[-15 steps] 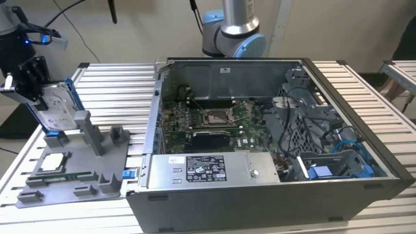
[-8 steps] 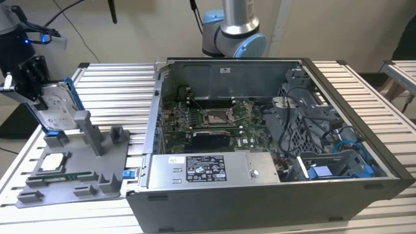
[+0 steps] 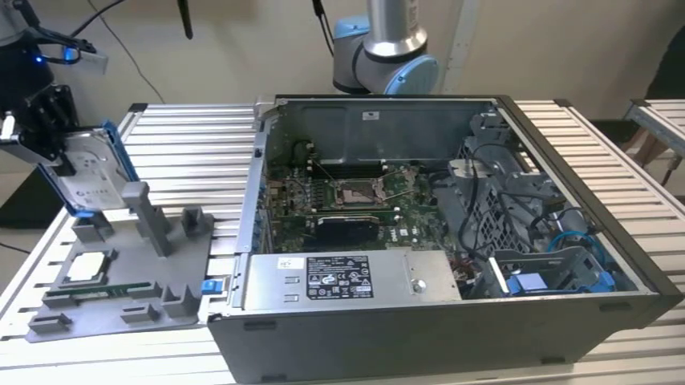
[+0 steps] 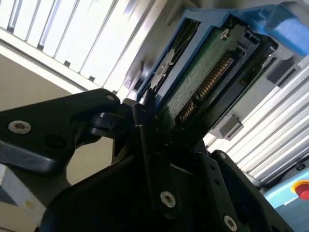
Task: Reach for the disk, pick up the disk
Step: 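Pick up the disk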
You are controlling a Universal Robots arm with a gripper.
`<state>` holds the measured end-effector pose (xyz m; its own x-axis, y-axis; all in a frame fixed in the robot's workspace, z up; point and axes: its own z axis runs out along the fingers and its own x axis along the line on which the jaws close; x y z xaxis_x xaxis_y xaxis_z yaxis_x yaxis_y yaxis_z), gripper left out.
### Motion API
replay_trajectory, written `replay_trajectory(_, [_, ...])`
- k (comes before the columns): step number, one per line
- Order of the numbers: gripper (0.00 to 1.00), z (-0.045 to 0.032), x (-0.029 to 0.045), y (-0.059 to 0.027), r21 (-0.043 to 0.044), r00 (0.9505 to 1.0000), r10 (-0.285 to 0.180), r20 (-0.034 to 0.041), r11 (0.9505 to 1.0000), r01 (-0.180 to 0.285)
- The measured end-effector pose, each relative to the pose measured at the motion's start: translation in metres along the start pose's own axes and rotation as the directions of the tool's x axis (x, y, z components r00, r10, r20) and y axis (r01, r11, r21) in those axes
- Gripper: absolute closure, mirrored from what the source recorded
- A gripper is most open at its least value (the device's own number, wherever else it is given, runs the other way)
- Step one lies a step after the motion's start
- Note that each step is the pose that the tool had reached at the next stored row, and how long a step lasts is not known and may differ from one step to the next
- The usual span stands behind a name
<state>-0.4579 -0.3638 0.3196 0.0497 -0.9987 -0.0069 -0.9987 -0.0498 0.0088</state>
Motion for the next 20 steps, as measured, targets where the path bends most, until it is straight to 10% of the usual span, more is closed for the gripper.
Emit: replay_trajectory(20, [1.0,-0.0253,-0.0002,0.0002,-0.0001,1.0,0.0,-0.0023,1.0,0.0])
